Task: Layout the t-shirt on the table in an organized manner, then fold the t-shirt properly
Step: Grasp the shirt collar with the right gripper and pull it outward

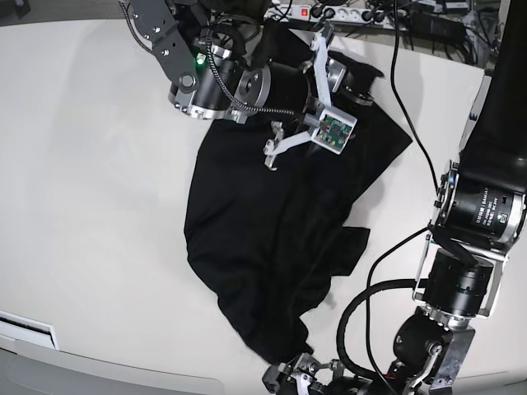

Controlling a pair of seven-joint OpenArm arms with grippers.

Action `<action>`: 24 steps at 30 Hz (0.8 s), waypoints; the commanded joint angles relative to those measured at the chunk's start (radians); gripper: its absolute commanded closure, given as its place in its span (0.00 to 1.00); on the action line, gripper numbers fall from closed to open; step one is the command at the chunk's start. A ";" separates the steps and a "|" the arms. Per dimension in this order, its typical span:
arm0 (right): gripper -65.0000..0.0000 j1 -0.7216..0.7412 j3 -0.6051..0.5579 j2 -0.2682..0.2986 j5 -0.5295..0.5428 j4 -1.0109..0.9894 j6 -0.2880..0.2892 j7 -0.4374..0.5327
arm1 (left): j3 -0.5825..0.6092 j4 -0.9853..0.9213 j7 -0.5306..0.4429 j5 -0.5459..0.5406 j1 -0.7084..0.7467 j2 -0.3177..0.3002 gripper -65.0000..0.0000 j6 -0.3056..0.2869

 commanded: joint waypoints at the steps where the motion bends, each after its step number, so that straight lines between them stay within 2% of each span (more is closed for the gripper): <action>1: 0.42 0.018 -0.001 -0.008 0.022 0.014 0.002 0.004 | -0.006 0.014 -0.021 -0.007 -0.050 -0.011 0.25 0.011; 4: 0.42 0.032 -0.001 0.002 0.032 0.017 0.006 -0.017 | -0.007 0.014 0.000 -0.007 -0.049 -0.032 0.24 0.016; 8: 0.42 0.050 -0.001 0.021 0.026 0.023 0.003 -0.018 | -0.007 0.014 0.080 -0.015 -0.049 -0.040 0.25 0.016; 10: 0.42 0.066 0.000 0.026 -0.029 0.023 -0.033 -0.017 | -0.007 0.014 0.138 -0.050 -0.048 -0.042 0.28 0.014; 11: 0.42 0.072 0.001 0.029 -0.071 0.023 -0.060 -0.017 | -0.007 0.014 0.169 -0.072 -0.047 -0.042 0.36 0.006; 12: 0.42 0.077 0.001 0.037 -0.114 0.023 -0.090 -0.016 | -0.007 0.014 0.203 -0.092 -0.046 -0.042 0.51 -0.002; 14: 0.42 0.082 0.001 0.060 -0.192 0.023 -0.148 -0.008 | -0.007 0.014 0.274 -0.145 -0.040 -0.042 0.97 -0.007; 17: 0.42 0.082 0.024 0.104 -0.261 0.023 -0.211 0.003 | -0.007 0.014 0.362 -0.281 -0.015 -0.042 1.00 -0.007; 20: 0.42 0.082 0.092 0.150 -0.264 0.023 -0.273 0.005 | -0.006 0.014 0.376 -0.389 0.021 -0.039 1.00 -0.030; 24: 0.43 0.080 0.237 0.207 -0.176 0.023 -0.307 0.001 | -0.007 0.017 0.376 -0.403 0.082 -0.042 1.00 -0.038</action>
